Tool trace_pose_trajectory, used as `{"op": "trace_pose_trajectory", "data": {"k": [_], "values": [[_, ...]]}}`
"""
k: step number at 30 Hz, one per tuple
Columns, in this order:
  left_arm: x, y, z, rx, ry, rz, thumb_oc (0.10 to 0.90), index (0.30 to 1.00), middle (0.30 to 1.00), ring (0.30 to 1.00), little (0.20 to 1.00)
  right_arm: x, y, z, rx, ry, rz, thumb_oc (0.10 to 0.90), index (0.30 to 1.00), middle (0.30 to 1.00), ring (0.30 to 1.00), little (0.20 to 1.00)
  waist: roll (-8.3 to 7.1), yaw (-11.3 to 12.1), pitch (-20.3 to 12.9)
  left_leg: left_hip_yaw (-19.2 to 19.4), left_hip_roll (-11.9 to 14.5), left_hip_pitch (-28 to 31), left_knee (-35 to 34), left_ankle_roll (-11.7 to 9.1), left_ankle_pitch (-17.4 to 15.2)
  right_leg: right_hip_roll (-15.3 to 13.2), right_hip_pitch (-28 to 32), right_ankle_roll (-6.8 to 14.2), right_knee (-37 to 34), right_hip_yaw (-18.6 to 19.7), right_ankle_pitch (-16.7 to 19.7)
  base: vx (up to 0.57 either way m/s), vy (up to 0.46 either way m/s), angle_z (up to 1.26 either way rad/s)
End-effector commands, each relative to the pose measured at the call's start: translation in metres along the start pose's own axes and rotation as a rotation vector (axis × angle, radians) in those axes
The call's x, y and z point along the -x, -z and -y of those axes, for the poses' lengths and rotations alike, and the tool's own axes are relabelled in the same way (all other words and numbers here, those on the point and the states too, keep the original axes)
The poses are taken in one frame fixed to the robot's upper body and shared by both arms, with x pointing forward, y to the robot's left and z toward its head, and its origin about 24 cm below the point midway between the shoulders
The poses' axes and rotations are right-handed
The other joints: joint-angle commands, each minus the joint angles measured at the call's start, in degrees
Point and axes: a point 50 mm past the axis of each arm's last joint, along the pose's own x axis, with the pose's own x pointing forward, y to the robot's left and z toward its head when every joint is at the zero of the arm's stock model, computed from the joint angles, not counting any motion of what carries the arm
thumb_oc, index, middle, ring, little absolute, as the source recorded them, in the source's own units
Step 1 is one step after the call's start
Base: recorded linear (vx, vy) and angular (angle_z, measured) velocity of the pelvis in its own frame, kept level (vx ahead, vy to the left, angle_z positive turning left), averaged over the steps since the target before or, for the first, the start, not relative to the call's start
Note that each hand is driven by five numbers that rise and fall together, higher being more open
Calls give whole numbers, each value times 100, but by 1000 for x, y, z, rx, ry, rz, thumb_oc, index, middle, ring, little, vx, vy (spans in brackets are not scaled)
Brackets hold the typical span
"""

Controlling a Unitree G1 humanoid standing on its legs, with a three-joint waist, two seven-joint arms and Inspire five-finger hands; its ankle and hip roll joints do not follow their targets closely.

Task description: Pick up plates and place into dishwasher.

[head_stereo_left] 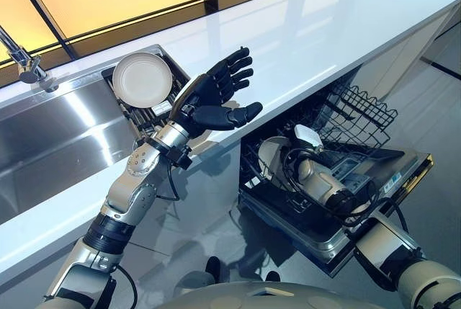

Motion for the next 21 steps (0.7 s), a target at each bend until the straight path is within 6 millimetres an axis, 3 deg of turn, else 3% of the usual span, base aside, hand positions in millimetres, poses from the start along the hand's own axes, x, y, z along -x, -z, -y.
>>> {"op": "trace_pose_trajectory", "data": {"k": [1,6,12,13,14,21], "values": [[-22,-57,16,-54,141,264,800,900,900,900,900,11,-76,1,-264,-82,331,100,300,300,300,200,-221,234,-237,-37,-404,157,8,153,-482,-128,259,257,40,46,-75,0,0,0],[-19,-54,15,-49,145,262,800,900,900,900,900,19,-89,-3,-404,-148,427,100,300,300,300,200,-214,242,-252,-71,-404,154,8,146,-465,-125,264,247,40,29,-78,0,0,0],[-19,-52,13,-45,141,259,800,900,900,900,900,25,-97,-8,-443,-258,497,114,312,312,312,214,-233,243,-264,-88,-405,155,8,137,-461,-121,272,235,40,11,-90,0,0,0],[-19,-52,12,-45,140,259,800,900,900,900,900,25,-97,-10,-446,-279,500,256,434,434,434,356,-238,243,-270,-89,-406,153,8,136,-458,-121,271,234,40,8,-92,0,0,0],[-18,-52,11,-44,139,259,800,900,900,900,900,27,-96,-12,-455,-298,505,800,900,900,900,900,-246,247,-278,-90,-405,151,8,135,-454,-121,275,234,40,6,-93,0,0,0],[-18,-51,13,-49,145,262,800,900,900,900,900,28,-91,-13,-484,-289,502,800,900,900,900,900,-257,194,-265,-55,-389,182,8,132,-457,-115,293,231,40,20,-87,0,0,0]]}}
